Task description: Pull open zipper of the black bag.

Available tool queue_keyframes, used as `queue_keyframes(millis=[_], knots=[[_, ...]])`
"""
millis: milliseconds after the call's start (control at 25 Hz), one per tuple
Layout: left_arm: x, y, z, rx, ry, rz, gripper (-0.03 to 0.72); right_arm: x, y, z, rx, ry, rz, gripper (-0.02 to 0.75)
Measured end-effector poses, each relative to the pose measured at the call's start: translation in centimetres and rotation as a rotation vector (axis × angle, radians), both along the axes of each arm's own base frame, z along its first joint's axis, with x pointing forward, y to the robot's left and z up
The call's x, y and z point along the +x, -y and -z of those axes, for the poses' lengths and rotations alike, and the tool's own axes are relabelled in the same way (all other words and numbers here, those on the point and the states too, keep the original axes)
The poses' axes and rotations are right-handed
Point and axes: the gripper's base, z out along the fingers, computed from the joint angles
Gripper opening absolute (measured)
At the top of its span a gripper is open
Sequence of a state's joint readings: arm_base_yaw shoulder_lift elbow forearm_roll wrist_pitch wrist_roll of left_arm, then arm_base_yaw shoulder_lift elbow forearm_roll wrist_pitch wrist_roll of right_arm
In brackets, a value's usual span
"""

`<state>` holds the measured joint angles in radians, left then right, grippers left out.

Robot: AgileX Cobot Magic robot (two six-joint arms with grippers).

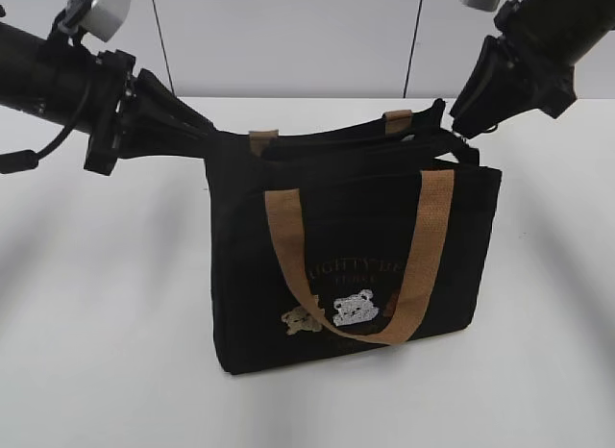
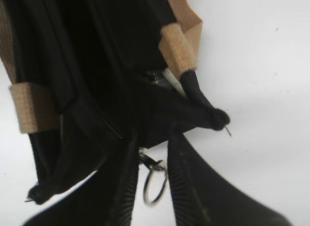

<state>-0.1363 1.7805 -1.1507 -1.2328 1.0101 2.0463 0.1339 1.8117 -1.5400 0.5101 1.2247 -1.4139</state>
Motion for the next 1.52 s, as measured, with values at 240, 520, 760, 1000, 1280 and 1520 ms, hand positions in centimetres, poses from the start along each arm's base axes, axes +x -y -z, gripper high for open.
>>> queue_keyframes(millis=[240,520,760,1000,1280,1520], knots=[[-1.0,-0.6,-3.6,-0.004,0.007,-0.125,0.459,-1.6,-0.1,-3.6,0.077,0.026,0.108,0.341],[-3.5,-3.6,-9.6,-0.011,-0.126,-0.657,0.468,-4.0,0.8,-7.2,0.099,-0.023,0.406,0.366],[-6.2,-6.8,-11.6,0.068,-0.234,-1.040,0.426,-5.5,2.7,-8.9,-0.002,-0.005,0.675,0.367],[-9.4,-9.1,-11.6,0.276,-0.382,-1.250,0.421,-7.6,4.3,-10.8,0.002,0.011,0.971,0.367],[-15.2,-9.9,-9.3,0.360,-0.521,-1.290,0.421,-15.2,5.4,-7.4,-0.031,-0.071,1.024,0.367],[-22.6,-10.8,-8.0,0.270,-0.446,-1.305,0.420,-23.0,6.4,-2.7,-0.013,-0.062,1.044,0.367]])
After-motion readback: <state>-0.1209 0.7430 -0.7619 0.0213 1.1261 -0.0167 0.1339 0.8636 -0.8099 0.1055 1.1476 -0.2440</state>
